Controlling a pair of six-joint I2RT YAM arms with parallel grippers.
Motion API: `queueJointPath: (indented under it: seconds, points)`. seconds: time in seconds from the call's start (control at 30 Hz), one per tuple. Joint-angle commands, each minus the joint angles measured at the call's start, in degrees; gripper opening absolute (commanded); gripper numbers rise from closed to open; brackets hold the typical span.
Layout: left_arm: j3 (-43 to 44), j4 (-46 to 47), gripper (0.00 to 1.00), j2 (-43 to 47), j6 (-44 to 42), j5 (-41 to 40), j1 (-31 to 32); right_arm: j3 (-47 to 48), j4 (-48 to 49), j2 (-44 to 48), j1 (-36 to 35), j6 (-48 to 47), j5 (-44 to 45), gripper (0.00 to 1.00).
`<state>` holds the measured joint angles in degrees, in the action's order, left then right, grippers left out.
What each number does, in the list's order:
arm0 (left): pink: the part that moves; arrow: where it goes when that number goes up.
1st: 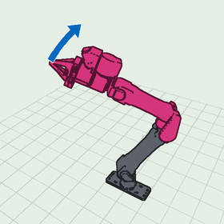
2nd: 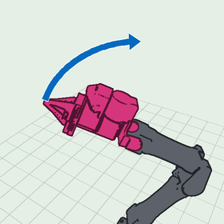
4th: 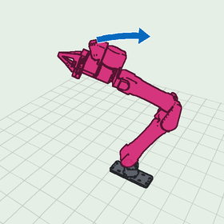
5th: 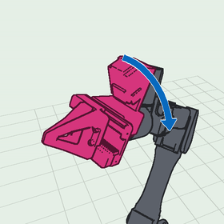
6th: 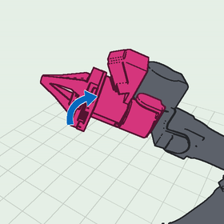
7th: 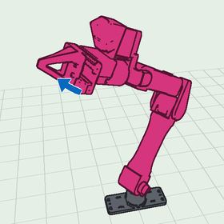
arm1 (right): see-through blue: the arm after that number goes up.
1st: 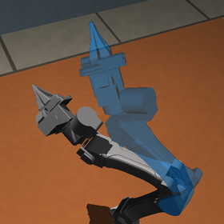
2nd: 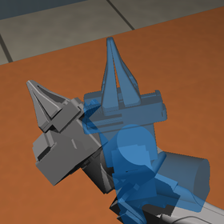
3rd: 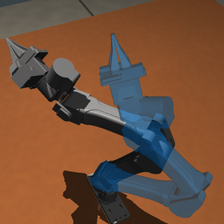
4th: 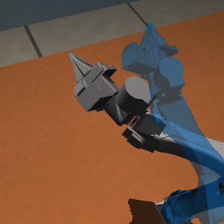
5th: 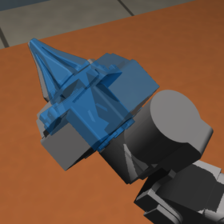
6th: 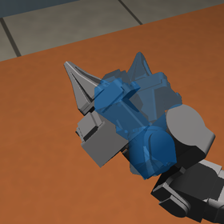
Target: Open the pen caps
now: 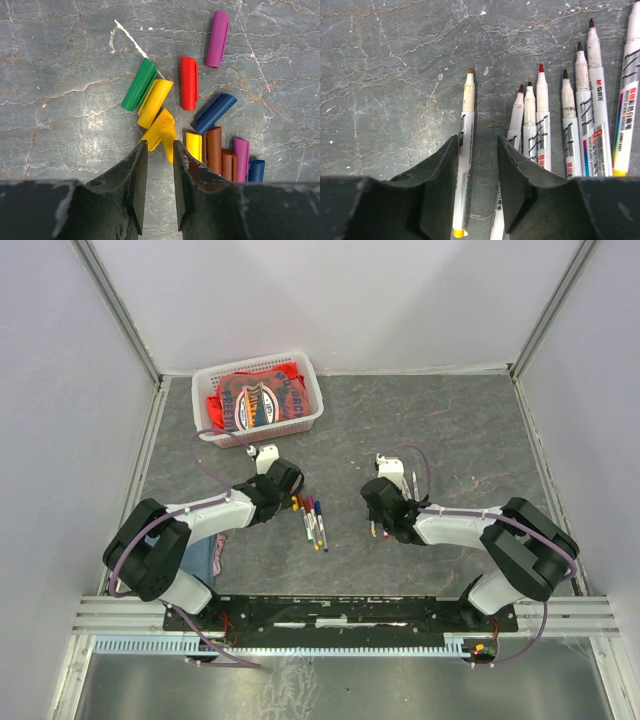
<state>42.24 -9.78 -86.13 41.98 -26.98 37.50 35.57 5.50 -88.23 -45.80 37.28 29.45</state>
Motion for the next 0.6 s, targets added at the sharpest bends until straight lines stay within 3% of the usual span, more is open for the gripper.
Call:
queueJointPath:
  seconds: [0.0, 0.27, 0.57]
  points:
    - [1.9, 0.0, 0.34, -0.4, -2.1, -3.1, 0.4, 3.2, -2.2, 4.5, 0.0, -3.3, 1.6, 0.44]
    - [3.4, -1.0, 0.34, 0.6, -2.4, -3.3, 0.5, 5.7, -4.4, 5.9, -1.9, -5.6, 2.4, 0.47]
    - [1.3, -0.2, 0.35, 7.3, -0.8, -1.6, 0.4, 9.5, -2.5, 2.7, -10.3, -4.7, -0.5, 0.47]
